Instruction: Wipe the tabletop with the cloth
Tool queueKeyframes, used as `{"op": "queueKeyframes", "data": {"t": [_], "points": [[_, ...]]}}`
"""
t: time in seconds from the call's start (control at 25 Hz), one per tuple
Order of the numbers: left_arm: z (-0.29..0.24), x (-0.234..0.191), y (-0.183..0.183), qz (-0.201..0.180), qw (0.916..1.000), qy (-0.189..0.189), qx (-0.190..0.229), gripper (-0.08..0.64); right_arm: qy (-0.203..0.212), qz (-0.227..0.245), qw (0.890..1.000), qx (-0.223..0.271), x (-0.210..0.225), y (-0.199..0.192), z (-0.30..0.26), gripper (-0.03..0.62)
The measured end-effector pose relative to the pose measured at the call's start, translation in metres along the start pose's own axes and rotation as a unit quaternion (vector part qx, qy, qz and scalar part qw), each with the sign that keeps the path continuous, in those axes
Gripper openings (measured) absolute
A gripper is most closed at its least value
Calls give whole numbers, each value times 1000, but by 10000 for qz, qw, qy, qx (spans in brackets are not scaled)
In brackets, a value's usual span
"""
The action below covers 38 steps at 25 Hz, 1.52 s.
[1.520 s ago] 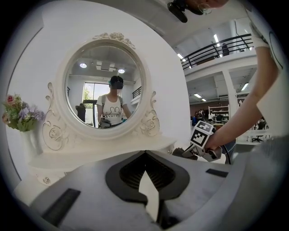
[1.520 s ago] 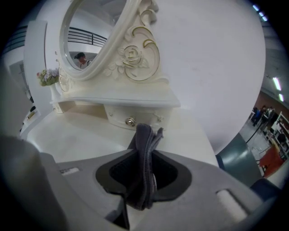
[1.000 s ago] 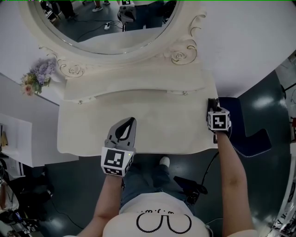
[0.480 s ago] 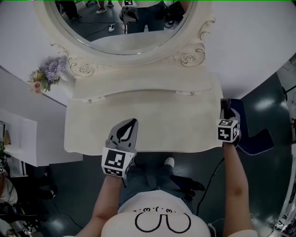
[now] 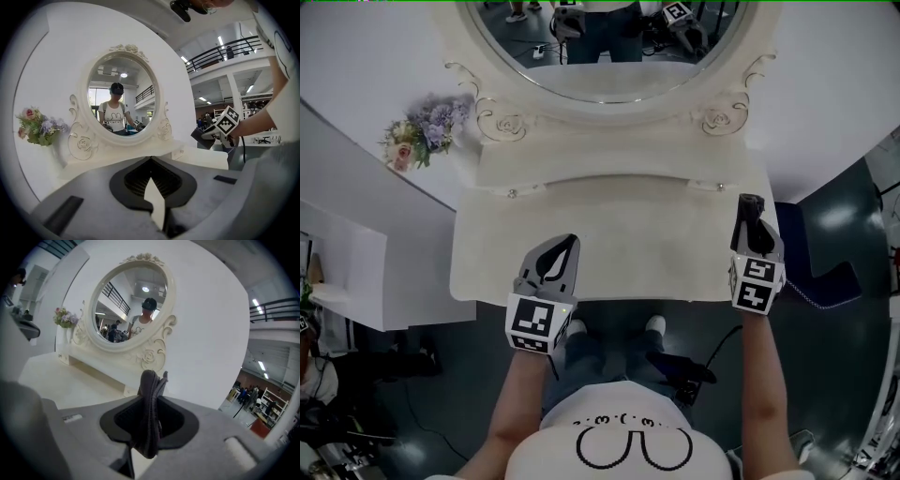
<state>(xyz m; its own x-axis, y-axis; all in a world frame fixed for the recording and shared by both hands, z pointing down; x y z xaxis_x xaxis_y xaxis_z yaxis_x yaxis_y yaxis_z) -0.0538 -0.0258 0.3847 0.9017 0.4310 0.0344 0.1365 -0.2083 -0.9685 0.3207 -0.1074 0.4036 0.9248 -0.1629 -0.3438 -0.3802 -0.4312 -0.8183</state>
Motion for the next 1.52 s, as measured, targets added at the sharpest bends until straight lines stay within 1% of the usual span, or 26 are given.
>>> {"op": "queueKeyframes", "data": {"t": [0.12, 0.32, 0.56, 0.68, 0.84, 1.0, 1.12, 1.24, 1.44, 1.52], "points": [[16, -22, -4, 74, 9999, 130, 47, -2, 214, -138, 9996, 123, -36, 14, 13, 86], [43, -56, -14, 211, 9991, 366, 97, -2, 775, -502, 9953, 291, -105, 34, 29, 86], [79, -106, -28, 329, 9968, 722, 72, -2, 1455, -944, 9843, 328, -199, 56, 40, 86], [100, -130, -37, 374, 9951, 913, 55, -3, 1795, -1150, 9766, 289, -246, 64, 46, 87], [128, -157, -48, 427, 9916, 1222, 30, -2, 2343, -1455, 9611, 160, -306, 73, 50, 87], [154, -179, -61, 503, 9873, 1507, -23, -2, 2928, -1802, 9390, -33, -365, 82, 56, 87], [171, -193, -68, 530, 9844, 1678, -51, -3, 3302, -1928, 9239, -155, -407, 89, 61, 87], [190, -205, -73, 556, 9807, 1871, -83, -3, 3647, -1815, 9129, -251, -450, 94, 66, 87], [218, -223, -86, 635, 9750, 2125, -145, -2, 4105, -1508, 8983, -426, -521, 96, 69, 86], [230, -226, -93, 687, 9725, 2216, -205, -2, 4318, -1405, 8892, -564, -550, 95, 70, 87]]}}
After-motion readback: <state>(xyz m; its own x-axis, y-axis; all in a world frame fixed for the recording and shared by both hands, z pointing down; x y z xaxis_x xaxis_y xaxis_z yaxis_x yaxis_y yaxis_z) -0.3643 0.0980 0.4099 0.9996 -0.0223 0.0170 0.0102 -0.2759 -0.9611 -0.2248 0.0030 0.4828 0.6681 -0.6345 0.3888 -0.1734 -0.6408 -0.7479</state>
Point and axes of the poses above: the fingertips, and each gripper's own axes: z backward along the fingers, x to its right, y out of its top, the point moved 8 cm from there along z, backward along the fingers
